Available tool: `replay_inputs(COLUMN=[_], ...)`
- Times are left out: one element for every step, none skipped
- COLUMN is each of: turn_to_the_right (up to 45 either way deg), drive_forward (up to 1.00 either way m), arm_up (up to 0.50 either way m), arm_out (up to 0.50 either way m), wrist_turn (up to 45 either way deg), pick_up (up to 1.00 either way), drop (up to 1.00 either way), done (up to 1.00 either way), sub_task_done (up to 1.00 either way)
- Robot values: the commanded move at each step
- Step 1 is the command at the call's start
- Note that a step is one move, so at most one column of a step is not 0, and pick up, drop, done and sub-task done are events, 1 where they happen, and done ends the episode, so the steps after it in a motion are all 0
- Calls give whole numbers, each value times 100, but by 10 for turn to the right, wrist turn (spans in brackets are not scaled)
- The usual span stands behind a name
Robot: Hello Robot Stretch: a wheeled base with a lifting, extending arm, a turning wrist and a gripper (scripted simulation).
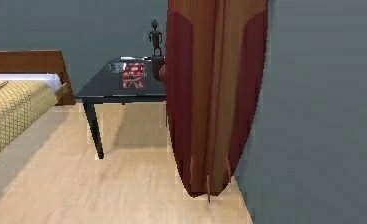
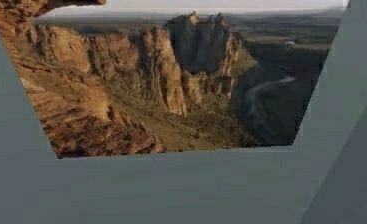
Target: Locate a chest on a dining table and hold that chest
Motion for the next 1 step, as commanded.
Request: replay_inputs(turn_to_the_right=[0], drive_forward=[35], arm_up=[0], arm_out=[0], wrist_turn=[0], pick_up=[0], drop=[0], done=[0], sub_task_done=[0])
